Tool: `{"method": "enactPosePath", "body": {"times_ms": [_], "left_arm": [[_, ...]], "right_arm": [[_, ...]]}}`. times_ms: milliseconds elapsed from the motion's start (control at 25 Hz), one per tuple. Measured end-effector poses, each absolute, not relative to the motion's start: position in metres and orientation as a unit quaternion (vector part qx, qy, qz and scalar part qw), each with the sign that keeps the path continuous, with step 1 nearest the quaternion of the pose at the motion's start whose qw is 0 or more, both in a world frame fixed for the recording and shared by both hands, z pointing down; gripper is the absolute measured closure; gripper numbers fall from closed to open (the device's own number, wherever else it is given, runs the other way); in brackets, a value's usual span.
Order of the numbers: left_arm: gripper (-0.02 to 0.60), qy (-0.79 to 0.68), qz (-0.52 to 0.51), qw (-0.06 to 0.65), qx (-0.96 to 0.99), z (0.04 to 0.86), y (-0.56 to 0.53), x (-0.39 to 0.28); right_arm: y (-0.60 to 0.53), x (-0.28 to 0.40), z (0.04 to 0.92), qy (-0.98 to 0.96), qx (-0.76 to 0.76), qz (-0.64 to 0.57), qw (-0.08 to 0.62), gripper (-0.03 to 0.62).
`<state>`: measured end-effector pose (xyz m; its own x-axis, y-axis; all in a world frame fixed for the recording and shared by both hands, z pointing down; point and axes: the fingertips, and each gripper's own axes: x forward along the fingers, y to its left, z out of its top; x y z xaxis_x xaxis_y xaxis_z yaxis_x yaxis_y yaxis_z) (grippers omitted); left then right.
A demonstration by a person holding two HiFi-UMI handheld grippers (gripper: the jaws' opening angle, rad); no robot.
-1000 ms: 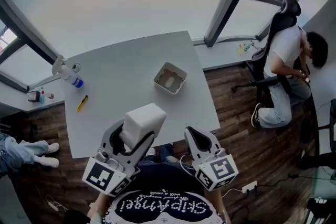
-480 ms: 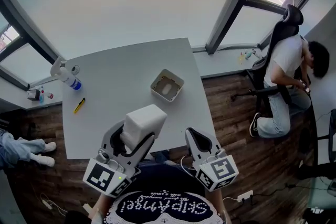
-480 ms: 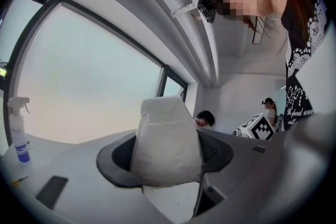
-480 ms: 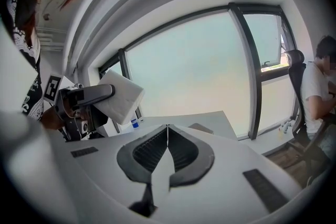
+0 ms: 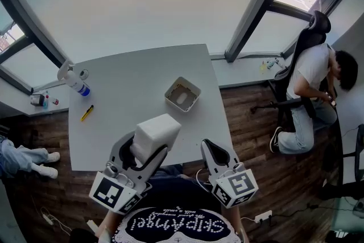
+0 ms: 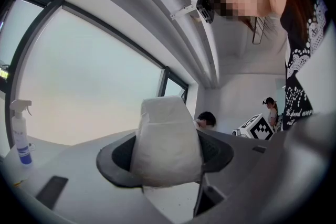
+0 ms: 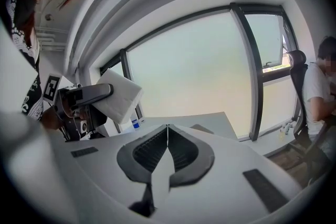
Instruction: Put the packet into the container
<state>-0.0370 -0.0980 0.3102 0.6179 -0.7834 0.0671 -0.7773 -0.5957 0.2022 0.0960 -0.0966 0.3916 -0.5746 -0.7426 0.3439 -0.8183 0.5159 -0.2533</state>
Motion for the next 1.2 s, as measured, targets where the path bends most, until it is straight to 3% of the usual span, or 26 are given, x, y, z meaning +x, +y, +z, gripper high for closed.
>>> {"method": "enactPosePath", "body": {"times_ms": [1200], "left_arm": [[0.305, -0.412, -0.007, 0.125, 0.902, 0.317, -0.126, -0.084]], "right_arm": [[-0.108, 0.046, 0.387, -0.85, 0.469, 0.214, 0.103, 0.579]]}}
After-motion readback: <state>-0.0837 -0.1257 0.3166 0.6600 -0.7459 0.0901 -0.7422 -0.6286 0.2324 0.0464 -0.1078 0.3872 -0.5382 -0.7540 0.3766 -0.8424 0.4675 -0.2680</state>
